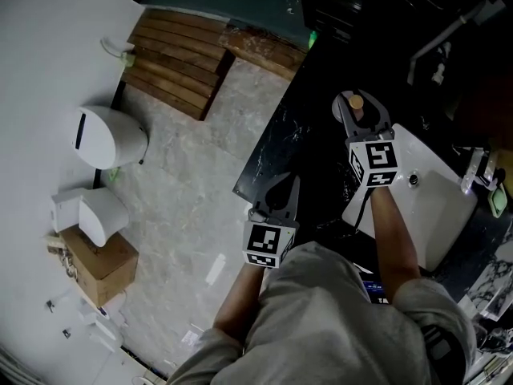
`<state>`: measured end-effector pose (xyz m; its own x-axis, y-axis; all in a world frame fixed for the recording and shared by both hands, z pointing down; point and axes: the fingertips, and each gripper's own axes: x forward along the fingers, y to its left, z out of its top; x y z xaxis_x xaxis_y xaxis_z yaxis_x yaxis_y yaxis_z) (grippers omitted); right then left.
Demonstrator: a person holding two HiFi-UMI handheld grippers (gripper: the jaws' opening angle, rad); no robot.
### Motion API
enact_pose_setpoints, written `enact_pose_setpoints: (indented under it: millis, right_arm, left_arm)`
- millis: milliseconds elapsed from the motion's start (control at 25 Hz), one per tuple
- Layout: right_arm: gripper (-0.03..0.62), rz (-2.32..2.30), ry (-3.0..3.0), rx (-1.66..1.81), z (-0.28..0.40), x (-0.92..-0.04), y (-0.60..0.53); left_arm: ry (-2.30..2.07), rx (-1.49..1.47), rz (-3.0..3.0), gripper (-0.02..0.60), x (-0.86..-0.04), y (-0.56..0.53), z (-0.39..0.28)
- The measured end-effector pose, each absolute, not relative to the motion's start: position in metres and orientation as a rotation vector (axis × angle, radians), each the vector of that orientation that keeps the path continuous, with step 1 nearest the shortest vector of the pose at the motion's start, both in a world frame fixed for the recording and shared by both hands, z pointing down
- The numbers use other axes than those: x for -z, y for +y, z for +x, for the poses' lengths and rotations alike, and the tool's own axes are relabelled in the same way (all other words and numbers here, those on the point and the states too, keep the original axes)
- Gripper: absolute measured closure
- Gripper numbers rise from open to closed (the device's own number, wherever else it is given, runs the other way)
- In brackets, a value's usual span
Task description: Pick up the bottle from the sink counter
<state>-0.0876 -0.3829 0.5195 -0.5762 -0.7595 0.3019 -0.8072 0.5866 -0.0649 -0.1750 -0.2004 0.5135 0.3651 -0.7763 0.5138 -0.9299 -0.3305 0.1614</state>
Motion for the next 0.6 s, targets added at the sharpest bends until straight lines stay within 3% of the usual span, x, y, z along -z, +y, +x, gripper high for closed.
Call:
enact_pose_setpoints:
  millis: [600]
  right_arm:
    - [0.462,1.432,-2.548,-0.242,-0.049,-0.472,-0.347]
  left_arm:
    - [-1.327,-0.424,2.38,0.569,-0.484,-0.223,-0.131]
